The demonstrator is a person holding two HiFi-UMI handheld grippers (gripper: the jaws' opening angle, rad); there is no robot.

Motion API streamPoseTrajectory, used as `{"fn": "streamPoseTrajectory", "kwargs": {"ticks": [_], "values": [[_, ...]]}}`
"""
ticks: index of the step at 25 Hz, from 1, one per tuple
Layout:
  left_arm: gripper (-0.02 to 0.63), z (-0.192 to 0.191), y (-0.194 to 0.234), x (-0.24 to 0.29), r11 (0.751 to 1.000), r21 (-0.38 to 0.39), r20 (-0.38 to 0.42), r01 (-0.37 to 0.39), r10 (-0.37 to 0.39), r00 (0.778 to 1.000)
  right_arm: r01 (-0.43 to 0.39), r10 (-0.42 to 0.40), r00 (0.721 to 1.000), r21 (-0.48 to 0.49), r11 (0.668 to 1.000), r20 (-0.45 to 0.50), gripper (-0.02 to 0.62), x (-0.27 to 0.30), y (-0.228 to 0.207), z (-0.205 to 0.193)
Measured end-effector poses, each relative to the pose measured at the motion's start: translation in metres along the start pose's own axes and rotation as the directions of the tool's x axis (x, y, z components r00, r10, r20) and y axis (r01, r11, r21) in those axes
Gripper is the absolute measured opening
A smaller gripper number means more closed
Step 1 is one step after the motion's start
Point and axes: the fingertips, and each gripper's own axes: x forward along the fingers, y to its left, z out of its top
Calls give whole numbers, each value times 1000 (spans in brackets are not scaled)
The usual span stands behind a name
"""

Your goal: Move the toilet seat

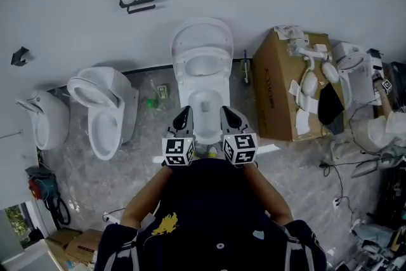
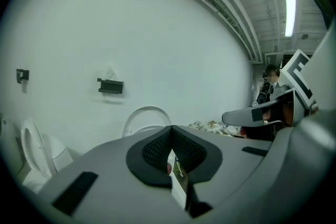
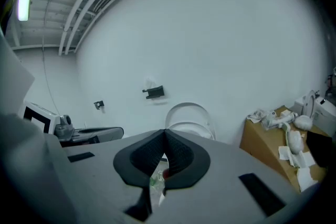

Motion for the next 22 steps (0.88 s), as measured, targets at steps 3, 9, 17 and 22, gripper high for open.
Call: {"fn": "streamPoseTrajectory", "kwargs": {"ticks": [3, 9, 17, 22], "values": [[18, 2, 1, -3, 1000, 9, -9, 1, -1, 1000, 3, -3, 1000, 6, 1000, 12, 25, -3, 2, 4], [18, -4, 5, -10, 1000, -2, -30, -5, 5, 1000, -19, 19, 1000, -3, 1000, -14, 25, -5, 8, -6], [18, -7, 0, -15, 1000, 10, -39, 8, -8, 999, -26, 26, 999, -2, 1000, -24, 25, -6, 13, -9], [18, -9, 1, -15, 1000, 12, -46, 11, -11, 999, -22, 22, 999, -4, 1000, -33, 25, -7, 14, -13]]}}
